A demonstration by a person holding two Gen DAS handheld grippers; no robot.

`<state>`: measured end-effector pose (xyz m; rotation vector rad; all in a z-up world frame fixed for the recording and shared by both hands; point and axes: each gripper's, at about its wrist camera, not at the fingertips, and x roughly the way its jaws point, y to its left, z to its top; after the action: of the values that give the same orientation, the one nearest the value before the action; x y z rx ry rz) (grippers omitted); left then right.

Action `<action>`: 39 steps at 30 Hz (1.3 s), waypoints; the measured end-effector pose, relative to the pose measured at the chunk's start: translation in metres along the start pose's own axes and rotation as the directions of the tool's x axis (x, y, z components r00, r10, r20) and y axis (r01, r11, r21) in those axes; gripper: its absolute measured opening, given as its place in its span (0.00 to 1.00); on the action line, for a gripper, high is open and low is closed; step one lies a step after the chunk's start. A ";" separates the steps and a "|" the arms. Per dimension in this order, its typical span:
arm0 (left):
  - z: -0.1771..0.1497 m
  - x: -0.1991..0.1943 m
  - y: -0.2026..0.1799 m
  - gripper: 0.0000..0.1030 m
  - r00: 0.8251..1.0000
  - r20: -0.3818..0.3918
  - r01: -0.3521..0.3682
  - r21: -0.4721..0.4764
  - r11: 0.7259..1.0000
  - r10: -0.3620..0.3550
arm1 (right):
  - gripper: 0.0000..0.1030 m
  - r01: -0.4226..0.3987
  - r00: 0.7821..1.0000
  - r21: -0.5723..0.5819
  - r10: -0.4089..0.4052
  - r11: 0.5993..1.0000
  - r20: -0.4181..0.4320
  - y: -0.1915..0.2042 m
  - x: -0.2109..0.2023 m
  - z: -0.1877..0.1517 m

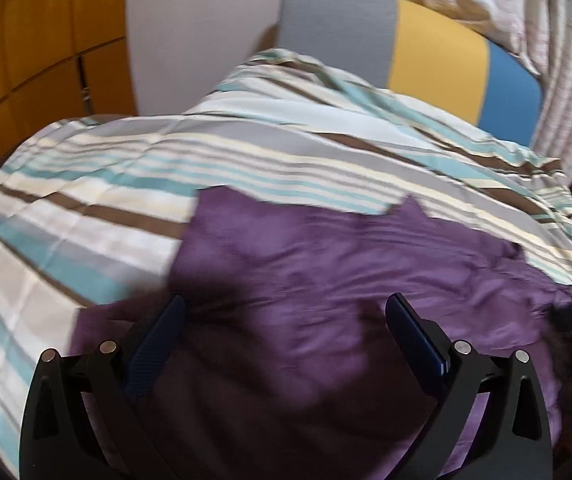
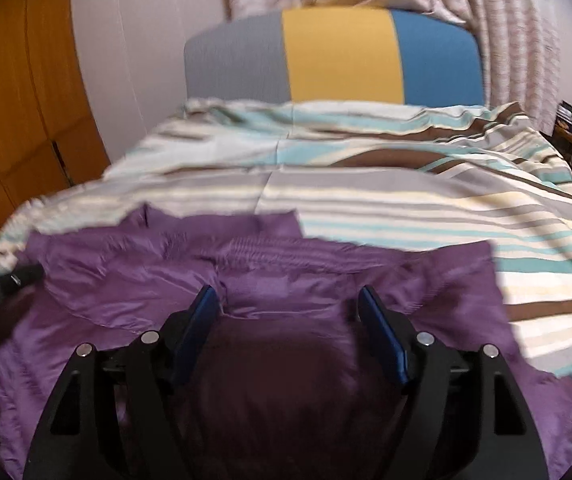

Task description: Fold large clothes

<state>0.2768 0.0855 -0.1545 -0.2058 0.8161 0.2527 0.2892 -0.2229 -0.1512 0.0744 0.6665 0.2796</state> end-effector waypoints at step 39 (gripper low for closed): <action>-0.040 0.004 -0.013 0.97 0.995 0.013 0.094 0.016 0.995 -0.094 | 0.80 0.053 0.995 -0.028 -0.056 0.998 -0.081 0.010 0.000 -0.032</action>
<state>0.2559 0.0629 -0.1830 -0.2274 0.7925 0.1589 0.2664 -0.2140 -0.1747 0.0202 0.7446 0.2396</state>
